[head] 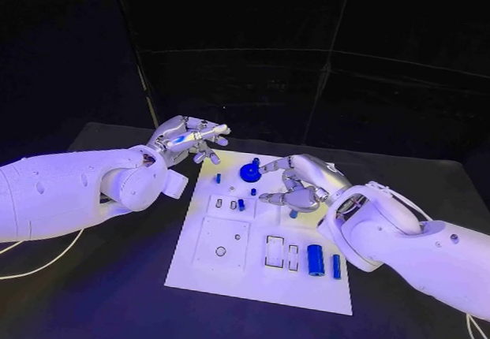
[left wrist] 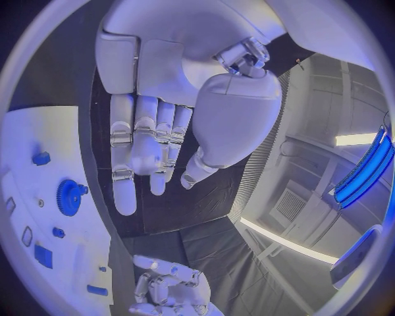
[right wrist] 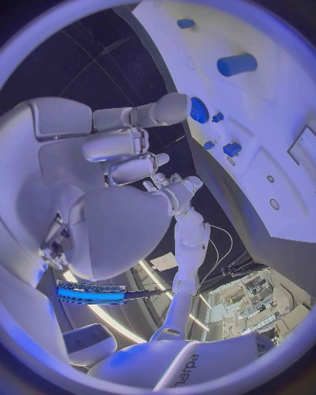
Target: Assemble the parts on the task board
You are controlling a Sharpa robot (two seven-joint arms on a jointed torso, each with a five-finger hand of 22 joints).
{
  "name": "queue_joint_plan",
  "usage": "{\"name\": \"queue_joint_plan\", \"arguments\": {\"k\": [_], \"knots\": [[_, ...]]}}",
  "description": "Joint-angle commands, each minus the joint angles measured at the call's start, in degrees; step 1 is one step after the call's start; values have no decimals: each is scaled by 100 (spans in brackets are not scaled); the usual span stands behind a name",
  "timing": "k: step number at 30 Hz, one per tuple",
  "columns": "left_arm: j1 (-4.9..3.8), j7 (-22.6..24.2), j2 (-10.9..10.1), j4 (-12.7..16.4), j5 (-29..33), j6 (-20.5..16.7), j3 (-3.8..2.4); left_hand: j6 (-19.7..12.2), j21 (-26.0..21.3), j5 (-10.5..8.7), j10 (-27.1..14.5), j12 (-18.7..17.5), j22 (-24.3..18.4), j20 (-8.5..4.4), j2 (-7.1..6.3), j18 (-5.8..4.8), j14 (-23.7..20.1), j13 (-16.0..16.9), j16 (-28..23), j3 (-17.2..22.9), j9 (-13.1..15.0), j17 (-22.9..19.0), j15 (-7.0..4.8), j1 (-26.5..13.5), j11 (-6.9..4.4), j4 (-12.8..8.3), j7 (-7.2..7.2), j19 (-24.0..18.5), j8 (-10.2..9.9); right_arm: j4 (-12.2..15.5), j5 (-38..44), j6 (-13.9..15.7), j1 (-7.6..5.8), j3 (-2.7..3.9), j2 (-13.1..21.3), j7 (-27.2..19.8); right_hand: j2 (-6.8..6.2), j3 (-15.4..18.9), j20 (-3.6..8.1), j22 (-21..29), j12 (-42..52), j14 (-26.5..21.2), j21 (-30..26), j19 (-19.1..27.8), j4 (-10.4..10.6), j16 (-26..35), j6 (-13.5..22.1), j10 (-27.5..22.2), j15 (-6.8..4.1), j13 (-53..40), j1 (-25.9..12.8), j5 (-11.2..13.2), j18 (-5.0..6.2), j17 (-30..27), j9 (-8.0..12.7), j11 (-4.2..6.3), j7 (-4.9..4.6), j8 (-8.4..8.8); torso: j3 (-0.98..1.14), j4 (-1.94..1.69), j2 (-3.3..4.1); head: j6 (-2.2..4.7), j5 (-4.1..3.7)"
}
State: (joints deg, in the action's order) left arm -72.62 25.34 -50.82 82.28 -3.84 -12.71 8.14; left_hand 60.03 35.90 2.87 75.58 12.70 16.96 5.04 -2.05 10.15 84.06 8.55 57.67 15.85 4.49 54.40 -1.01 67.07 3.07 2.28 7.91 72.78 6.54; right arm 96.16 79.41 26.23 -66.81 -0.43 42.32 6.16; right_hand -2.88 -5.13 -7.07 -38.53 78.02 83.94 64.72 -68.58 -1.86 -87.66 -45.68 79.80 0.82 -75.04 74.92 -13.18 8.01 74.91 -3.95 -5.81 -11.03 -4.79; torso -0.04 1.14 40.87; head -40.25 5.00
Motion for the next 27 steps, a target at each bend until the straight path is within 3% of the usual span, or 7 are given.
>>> {"name": "queue_joint_plan", "arguments": {"k": [1, 4, 5, 8, 9, 16, 27], "knots": [[-14, -1026, -68, 92, -962, 436, -2, 232, 1326, 46, 325, 811, 1391, -163, -10, -136, 441, 610, 1783, -232, 129, 1849, -163, -264, -199, 130, -198, 433, 233, 114, -1008, -34, -153, 29, 219, -498, 47, 3, 11, 87, -45, 439, -58, 56, 53, 51, -82, -55, 24, -140, 53, -83, 92, 812, -14, 15, 18, -60, 20, 5, -48, -11, 9], [-48, -1760, -133, 187, -1429, 692, -3, 224, 3797, 19, 125, 2227, 4673, -257, 72, -591, 594, 1868, 3233, -452, 322, 3560, -179, -488, -241, 304, -222, 1153, 484, 149, -1418, -176, -309, 39, 416, -575, 75, 4, 16, 138, -56, 427, -87, 77, 62, 74, -104, -64, 18, -122, 61, -124, 101, 764, -15, 23, 25, -80, 22, 17, -77, -8, 12], [-75, -2030, -150, 218, -1644, 777, -3, 198, 4057, 75, 71, 3245, 4993, -295, 123, -615, 594, 2864, 3233, -558, 436, 3560, -134, -562, -261, 385, -295, 1156, 632, 143, -1531, -216, -364, 41, 484, -594, 80, 5, 17, 152, -64, 423, -94, 83, 64, 80, -110, -70, 16, -113, 61, -128, 103, 750, -15, 24, 27, -85, 24, 25, -88, -13, 14], [-159, -2837, -180, 321, -2394, 967, -2, 180, 3993, 53, 68, 5173, 4796, -261, 60, -557, 594, 4802, 3233, -901, 888, 3559, -349, -651, -423, 492, -333, 878, 1202, 48, -1783, -298, -503, 46, 651, -635, 90, 19, 23, 160, -64, 419, -101, 85, 76, 90, -145, -68, 10, -108, 53, -138, 104, 734, -19, 33, 37, -112, 36, 31, -130, -44, 20], [-195, -3085, -185, 354, -2643, 1035, -2, 184, 3857, 4, 106, 5395, 4549, -286, 219, -508, 579, 5091, 3192, -870, 966, 3503, -307, -650, -349, 543, -395, 786, 1296, -8, -1848, -315, -546, 47, 685, -649, 90, 24, 25, 158, -63, 418, -101, 83, 79, 93, -156, -66, 8, -107, 51, -139, 103, 730, -20, 35, 40, -121, 40, 37, -144, -48, 26], [-445, -4371, -7, 441, -3898, 1450, -1, -182, 3817, 9, 124, 5989, 4479, -327, 266, -492, 576, 5748, 3181, -1387, 1814, 3488, -358, -761, -397, 758, -476, 735, 2146, -378, -2290, -307, -703, 49, 800, -842, 92, 50, 34, 170, -61, 415, -110, 84, 92, 102, -205, -60, -4, -102, 44, -150, 105, 717, -25, 49, 55, -161, 83, 35, -222, -90, 41], [-604, -5349, 589, 238, -4550, 1477, 118, -456, 3832, -1, 60, 5965, 4535, -338, 403, -498, 580, 5726, 3193, -1826, 2271, 3505, -363, -729, -411, 981, -490, 764, 2499, -694, -2649, -244, -743, 47, 729, -874, 127, 111, 79, 360, -149, 364, -225, 149, 130, 212, -409, -119, -56, 11, 35, -189, 133, 505, -46, 108, 119, -328, 110, 44, -281, -132, 51]]}}
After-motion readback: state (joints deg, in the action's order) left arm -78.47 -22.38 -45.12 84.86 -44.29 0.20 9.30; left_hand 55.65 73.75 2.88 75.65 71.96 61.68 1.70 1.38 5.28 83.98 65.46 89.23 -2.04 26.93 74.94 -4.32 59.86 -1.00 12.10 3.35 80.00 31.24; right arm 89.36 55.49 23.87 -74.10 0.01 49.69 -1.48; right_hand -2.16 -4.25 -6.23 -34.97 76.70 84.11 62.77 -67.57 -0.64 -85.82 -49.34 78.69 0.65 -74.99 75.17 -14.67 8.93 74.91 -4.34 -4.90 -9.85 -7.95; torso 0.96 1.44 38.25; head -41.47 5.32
